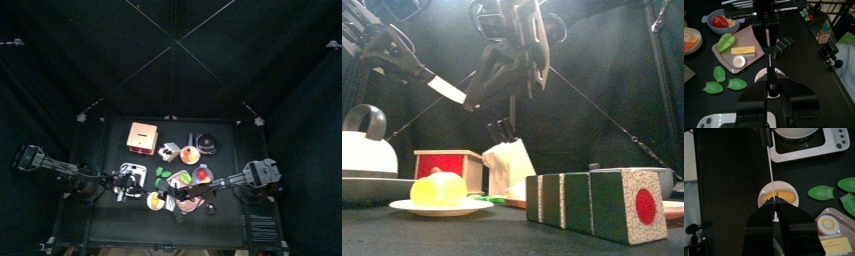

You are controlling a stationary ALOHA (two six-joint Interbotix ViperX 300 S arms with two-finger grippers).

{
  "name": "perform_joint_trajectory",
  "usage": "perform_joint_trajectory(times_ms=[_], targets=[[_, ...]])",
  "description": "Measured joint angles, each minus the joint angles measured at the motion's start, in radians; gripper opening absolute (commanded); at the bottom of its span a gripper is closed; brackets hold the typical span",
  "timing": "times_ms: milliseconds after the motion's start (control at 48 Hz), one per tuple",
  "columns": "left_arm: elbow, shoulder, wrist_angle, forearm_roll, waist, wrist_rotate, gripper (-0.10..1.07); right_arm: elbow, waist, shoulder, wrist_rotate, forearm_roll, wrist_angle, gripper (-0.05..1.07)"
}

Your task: Regrasp knife

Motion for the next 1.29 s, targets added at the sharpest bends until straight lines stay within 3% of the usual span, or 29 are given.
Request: perform_joint_trajectory(times_ms=[208,396,521,646,792,917,979,1125,1229,1292], targets=[[0.002,-0.002,0.005,-0.012,0.005,-0.003,0.54,-0.008,-0.002,0.003,0.0,-0.011,0.026,0.12],[0.002,-0.006,0.083,-0.133,0.008,-0.002,0.71,0.006,-0.002,0.003,0.006,-0.009,0.061,0.12],[-0.009,-0.012,0.209,-0.249,0.006,0.005,0.89,0.026,0.005,0.002,0.003,-0.009,0.091,0.12],[-0.041,-0.028,0.336,-0.284,-0.026,0.006,1.02,0.044,0.023,0.002,0.0,-0.017,0.106,0.11],[-0.1,-0.063,0.476,-0.296,-0.071,0.017,1.04,0.069,0.037,-0.008,0.005,-0.023,0.11,0.12],[-0.175,-0.078,0.64,-0.364,-0.112,0.058,1.04,0.078,0.037,-0.018,0.005,-0.021,0.112,0.11],[-0.215,-0.078,0.739,-0.425,-0.13,0.103,1.04,0.08,0.038,-0.02,0.005,-0.02,0.112,0.11],[-0.324,-0.067,0.988,-0.632,-0.155,0.348,1.04,0.081,0.038,-0.02,0.005,-0.02,0.112,0.11],[-0.373,-0.052,1.031,-0.796,-0.153,0.563,1.04,0.08,0.038,-0.02,0.005,-0.023,0.11,0.11],[-0.38,-0.044,1.008,-0.847,-0.144,0.69,1.04,0.081,0.038,-0.02,0.005,-0.025,0.109,0.11]])
